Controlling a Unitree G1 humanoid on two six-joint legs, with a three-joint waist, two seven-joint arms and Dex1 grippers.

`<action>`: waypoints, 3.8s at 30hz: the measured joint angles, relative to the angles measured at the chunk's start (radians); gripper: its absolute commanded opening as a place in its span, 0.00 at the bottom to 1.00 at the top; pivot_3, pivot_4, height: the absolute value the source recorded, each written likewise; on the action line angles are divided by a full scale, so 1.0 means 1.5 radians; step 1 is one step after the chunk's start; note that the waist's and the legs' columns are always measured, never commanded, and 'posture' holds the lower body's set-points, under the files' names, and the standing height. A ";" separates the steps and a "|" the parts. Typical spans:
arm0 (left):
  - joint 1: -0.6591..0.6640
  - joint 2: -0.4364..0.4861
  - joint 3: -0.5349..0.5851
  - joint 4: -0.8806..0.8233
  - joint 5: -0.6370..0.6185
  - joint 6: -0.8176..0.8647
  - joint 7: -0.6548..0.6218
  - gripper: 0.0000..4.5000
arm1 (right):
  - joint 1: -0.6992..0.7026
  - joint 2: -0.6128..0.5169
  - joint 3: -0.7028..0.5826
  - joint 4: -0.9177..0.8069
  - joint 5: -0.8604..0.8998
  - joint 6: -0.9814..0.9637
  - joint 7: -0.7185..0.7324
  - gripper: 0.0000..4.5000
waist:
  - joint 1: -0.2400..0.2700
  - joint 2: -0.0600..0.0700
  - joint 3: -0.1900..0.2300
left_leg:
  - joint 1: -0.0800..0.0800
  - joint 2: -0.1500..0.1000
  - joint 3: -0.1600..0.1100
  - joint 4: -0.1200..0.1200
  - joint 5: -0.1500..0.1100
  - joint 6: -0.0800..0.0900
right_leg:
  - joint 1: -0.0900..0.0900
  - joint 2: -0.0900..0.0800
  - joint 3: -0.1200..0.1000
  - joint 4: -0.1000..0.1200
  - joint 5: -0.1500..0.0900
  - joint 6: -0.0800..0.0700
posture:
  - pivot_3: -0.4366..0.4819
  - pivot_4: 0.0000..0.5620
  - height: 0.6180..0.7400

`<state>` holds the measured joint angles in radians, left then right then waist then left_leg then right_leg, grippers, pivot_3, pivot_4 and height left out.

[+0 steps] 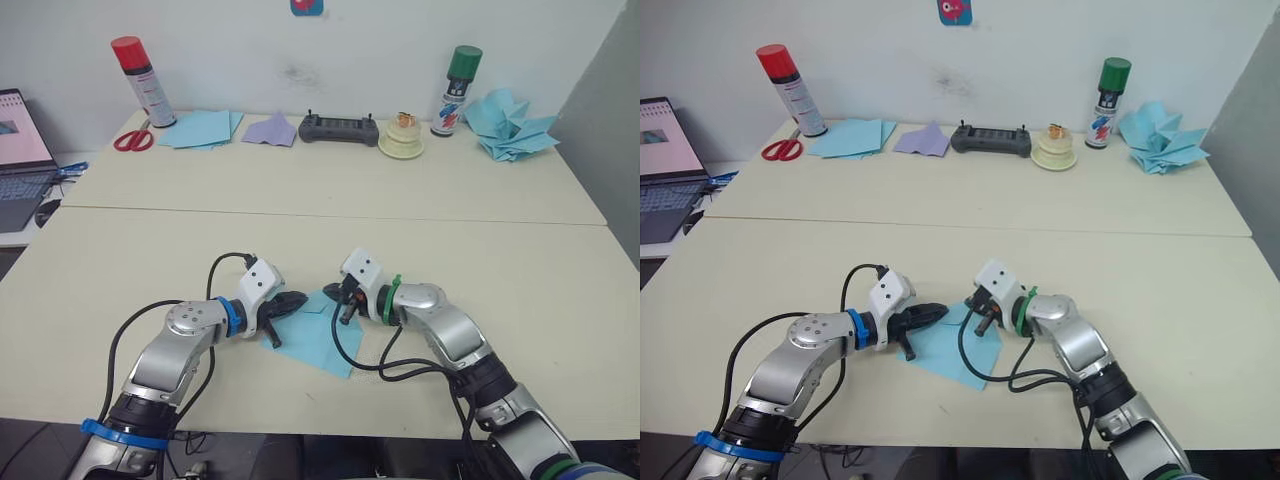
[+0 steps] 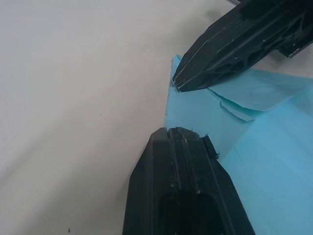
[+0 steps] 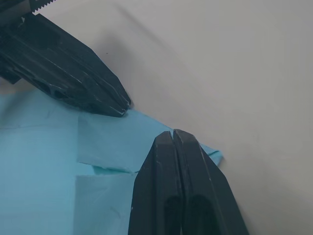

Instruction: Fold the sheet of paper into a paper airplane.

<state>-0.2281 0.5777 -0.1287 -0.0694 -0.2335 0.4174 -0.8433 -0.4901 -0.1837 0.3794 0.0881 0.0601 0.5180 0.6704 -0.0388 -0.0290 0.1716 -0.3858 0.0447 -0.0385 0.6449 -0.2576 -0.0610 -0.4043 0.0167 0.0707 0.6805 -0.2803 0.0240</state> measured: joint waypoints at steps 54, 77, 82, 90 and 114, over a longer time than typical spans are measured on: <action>-0.013 0.088 -0.041 -0.059 0.003 0.044 -0.054 0.01 | 0.025 -0.022 -0.013 -0.064 0.048 0.030 0.052 0.00 | -0.011 0.000 0.001 | -0.001 0.000 0.000 -0.001 0.000 0.000 | -0.001 0.000 0.000 0.000 -0.001 -0.002 | 0.48 0.27 1.00; -0.001 0.036 -0.039 -0.037 0.010 0.018 -0.032 0.01 | 0.100 -0.129 -0.031 -0.206 0.158 0.207 0.102 0.00 | 0.006 0.001 -0.001 | 0.001 -0.001 0.000 0.000 0.000 0.000 | 0.001 0.000 0.000 0.000 -0.002 0.000 | 0.48 0.27 1.00; -0.003 0.036 -0.040 -0.036 0.010 0.018 -0.028 0.01 | 0.088 -0.107 -0.070 -0.197 0.182 0.235 0.073 0.00 | 0.006 0.001 -0.001 | 0.001 -0.001 0.000 0.000 0.000 0.000 | 0.001 0.000 0.000 0.000 -0.001 0.000 | 0.48 0.27 1.00; -0.064 -0.014 -0.059 0.009 0.025 0.029 -0.025 0.01 | 0.058 -0.082 -0.074 -0.184 0.182 0.228 0.054 0.00 | 0.008 0.001 -0.001 | -0.001 -0.001 -0.001 0.001 0.000 0.000 | 0.001 0.000 0.000 0.000 -0.001 0.000 | 0.48 0.27 1.00; -0.115 0.001 -0.090 0.061 0.078 -0.053 -0.058 0.01 | 0.058 -0.078 -0.066 -0.178 0.182 0.227 0.032 0.00 | 0.003 0.001 0.000 | -0.004 -0.001 -0.001 0.000 0.000 0.000 | -0.002 0.000 -0.001 0.000 -0.001 0.000 | 0.48 0.27 1.00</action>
<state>-0.4004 0.5796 -0.2632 0.0216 -0.1162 0.3377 -0.9300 -0.4035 -0.3008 0.2800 -0.1782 0.3334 0.8583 0.7177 -0.0336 -0.0278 0.1722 -0.3913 0.0439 -0.0407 0.6451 -0.2576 -0.0609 -0.4067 0.0167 0.0689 0.6801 -0.2825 0.0234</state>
